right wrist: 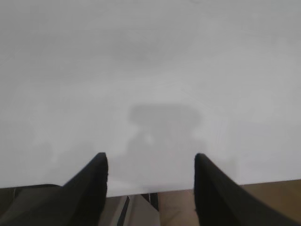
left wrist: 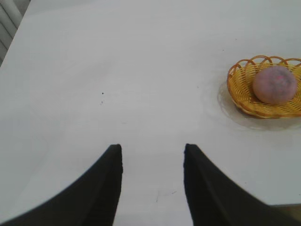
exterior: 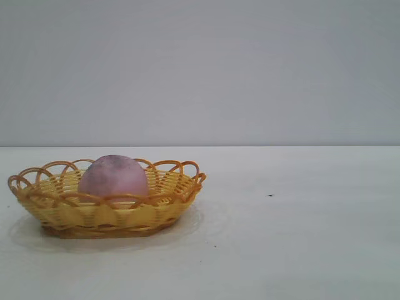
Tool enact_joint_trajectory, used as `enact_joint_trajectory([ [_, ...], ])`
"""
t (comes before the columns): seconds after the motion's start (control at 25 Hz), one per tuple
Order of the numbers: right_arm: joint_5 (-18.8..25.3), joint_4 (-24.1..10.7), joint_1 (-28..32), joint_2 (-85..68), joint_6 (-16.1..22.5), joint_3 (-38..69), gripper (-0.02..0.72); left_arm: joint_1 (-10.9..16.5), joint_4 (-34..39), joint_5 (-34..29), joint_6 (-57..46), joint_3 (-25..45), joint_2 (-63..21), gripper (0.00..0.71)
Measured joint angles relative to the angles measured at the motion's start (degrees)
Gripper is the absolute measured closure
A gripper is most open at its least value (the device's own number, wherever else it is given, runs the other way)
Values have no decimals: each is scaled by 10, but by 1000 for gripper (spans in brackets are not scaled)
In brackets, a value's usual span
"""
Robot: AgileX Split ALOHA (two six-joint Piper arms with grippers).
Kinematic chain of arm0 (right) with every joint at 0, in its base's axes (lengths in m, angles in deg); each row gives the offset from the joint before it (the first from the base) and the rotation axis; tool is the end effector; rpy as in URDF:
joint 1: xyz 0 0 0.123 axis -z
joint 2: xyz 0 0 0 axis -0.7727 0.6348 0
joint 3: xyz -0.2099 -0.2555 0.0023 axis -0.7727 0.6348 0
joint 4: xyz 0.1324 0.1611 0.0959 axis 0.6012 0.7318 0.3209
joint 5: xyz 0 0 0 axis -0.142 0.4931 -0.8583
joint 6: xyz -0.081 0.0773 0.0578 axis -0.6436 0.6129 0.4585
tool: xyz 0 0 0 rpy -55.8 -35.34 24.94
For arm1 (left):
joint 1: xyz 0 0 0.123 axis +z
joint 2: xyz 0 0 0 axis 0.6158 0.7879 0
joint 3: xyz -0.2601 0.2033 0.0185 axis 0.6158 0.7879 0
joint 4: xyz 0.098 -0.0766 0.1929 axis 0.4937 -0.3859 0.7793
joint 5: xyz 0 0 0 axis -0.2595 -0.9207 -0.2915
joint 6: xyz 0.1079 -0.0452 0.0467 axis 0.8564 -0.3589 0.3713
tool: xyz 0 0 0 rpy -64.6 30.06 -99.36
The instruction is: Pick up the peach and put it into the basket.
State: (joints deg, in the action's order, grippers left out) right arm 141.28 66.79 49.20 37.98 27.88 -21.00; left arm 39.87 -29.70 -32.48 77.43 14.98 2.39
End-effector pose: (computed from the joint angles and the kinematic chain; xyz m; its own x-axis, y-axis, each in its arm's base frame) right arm 0.0280 0.0042 0.2483 -0.8800 0.0327 -0.4739 0.0099 0.9987 0.0504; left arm -0.0440 -0.0053 0.2385 -0.5052 -0.0004 -0.8630 0.0024 1.0000 -0.0018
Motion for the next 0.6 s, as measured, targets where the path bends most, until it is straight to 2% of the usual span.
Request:
enact_joint_trajectory([
  [0.4, -12, 2, 0, -282, -16, -2, 321, 0, 0, 0, 0, 0, 0, 436],
  [0.6, -12, 2, 0, -326, -17, -6, 321, 0, 0, 0, 0, 0, 0, 436],
])
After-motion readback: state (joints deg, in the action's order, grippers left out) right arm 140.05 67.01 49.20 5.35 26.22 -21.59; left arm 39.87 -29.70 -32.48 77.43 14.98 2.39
